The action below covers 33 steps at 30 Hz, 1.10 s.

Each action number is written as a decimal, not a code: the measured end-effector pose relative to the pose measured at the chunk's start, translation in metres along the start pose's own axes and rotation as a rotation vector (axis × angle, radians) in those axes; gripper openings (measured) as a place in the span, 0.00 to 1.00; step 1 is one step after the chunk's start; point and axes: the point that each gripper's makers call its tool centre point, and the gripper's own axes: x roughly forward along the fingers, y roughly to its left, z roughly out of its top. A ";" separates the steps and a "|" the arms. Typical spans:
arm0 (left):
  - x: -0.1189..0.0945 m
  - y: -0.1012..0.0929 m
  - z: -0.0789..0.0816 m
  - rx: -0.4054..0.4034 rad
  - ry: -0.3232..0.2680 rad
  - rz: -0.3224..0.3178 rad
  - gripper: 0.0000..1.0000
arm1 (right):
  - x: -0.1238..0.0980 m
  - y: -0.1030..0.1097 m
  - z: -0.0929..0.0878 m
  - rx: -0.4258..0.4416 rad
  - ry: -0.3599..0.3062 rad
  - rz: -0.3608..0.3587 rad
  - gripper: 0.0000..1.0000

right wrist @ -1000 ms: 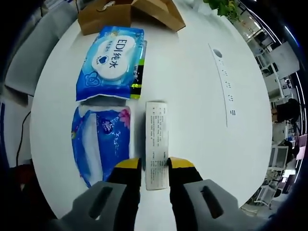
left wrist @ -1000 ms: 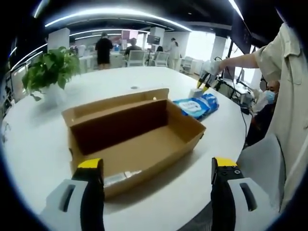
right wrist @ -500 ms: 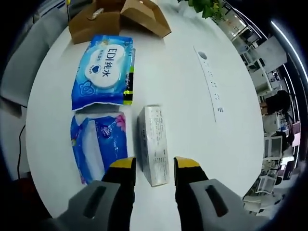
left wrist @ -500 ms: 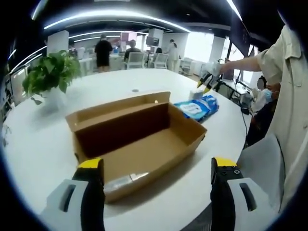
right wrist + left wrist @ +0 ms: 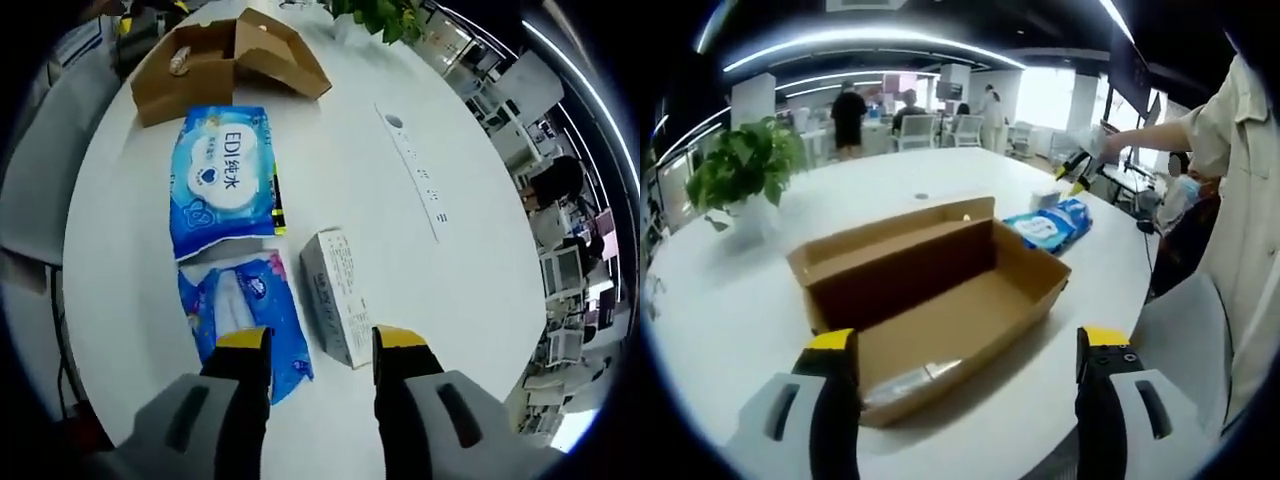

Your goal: Operate the shoe box by opening the lid, removing the specified soft item, and placing it in the target area until the item is outside and the box remains undamaged.

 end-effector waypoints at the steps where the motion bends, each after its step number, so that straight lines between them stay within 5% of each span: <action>1: 0.000 0.000 -0.001 0.002 0.000 -0.002 0.91 | -0.002 0.002 0.001 0.027 -0.010 -0.006 0.38; 10: -0.003 0.008 -0.002 0.022 0.006 -0.028 0.88 | -0.018 0.024 0.018 0.183 -0.090 -0.044 0.46; 33: 0.009 0.029 0.007 0.161 0.135 -0.140 0.75 | -0.047 0.090 0.063 0.350 -0.254 -0.115 0.75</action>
